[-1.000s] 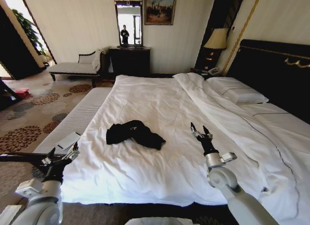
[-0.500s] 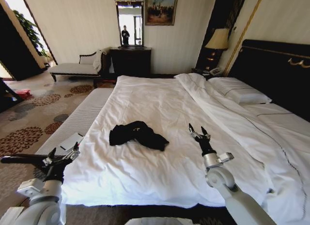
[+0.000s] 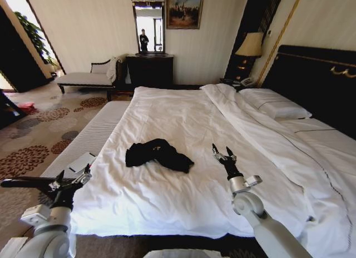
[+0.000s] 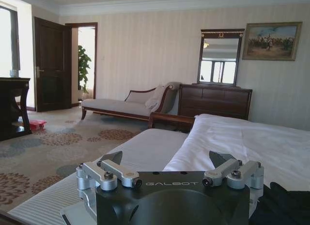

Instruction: Fold the clothes on the bed.

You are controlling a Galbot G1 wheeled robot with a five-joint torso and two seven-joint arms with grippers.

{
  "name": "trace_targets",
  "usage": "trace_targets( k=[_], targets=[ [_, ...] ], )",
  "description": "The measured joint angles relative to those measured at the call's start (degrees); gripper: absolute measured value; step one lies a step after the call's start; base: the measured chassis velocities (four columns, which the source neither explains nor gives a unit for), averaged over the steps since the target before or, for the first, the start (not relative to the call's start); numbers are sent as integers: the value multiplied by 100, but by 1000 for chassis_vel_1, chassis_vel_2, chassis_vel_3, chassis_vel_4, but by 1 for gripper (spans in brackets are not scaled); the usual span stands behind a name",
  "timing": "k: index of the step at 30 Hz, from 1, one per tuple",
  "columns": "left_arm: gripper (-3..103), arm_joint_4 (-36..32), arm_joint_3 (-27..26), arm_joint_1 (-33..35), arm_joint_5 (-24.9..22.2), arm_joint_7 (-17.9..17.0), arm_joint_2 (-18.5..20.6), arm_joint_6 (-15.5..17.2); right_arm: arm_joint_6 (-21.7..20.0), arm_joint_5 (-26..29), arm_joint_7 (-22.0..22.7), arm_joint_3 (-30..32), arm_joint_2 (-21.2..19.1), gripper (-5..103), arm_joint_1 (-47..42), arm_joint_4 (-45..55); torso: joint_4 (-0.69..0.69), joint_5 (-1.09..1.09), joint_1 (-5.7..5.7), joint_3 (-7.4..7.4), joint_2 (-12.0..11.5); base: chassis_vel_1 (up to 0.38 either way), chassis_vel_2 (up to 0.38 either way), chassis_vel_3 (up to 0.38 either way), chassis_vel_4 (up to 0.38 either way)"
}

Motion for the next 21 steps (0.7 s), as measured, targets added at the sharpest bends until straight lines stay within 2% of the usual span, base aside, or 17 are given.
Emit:
trace_targets(
  k=[6,8,10,11,12,13,16,17,19,20,21],
  targets=[
    [100,30,24,-66,10,-21,75,6,-27,148,78,-418,-96,100,291,98,0,-1,0,0,0,0,0,0,0],
    [100,-28,33,-112,53,-108,134,38,-301,325,283,-749,-231,100,632,113,-1,-1,0,0,0,0,0,0,0],
    [100,-54,33,-126,81,-144,152,47,-405,443,401,-873,-266,100,761,141,-2,-1,0,0,0,0,0,0,0],
    [100,-130,31,-152,141,-230,187,67,-685,881,814,-1237,-331,100,1119,250,0,0,0,0,0,0,0,0,0],
    [100,-179,18,-163,149,-291,201,84,-801,1161,1042,-1433,-346,100,1315,317,0,-1,1,1,0,0,0,0,0],
    [100,-179,18,-163,149,-291,201,84,-801,1161,1042,-1433,-346,100,1315,317,0,-1,1,1,0,0,0,0,0],
    [100,-363,-108,-217,29,-537,240,184,-1210,2005,1893,-2150,-294,100,2029,427,2,-2,0,0,0,0,0,0,0],
    [100,-363,-108,-217,29,-537,240,184,-1210,2005,1893,-2150,-294,100,2029,427,2,-2,0,0,0,0,0,0,0],
    [100,-548,-275,-276,-372,-690,287,311,-1468,2437,2393,-2595,-171,100,2463,362,1,-2,0,1,0,0,0,0,0],
    [100,-548,-275,-276,-372,-690,287,311,-1468,2437,2393,-2595,-171,100,2463,362,1,-2,0,1,0,0,0,0,0],
    [100,-667,-356,-319,-706,-785,317,409,-1599,2660,2614,-2829,-62,100,2690,256,1,-1,0,0,0,0,0,0,0]
  ],
)
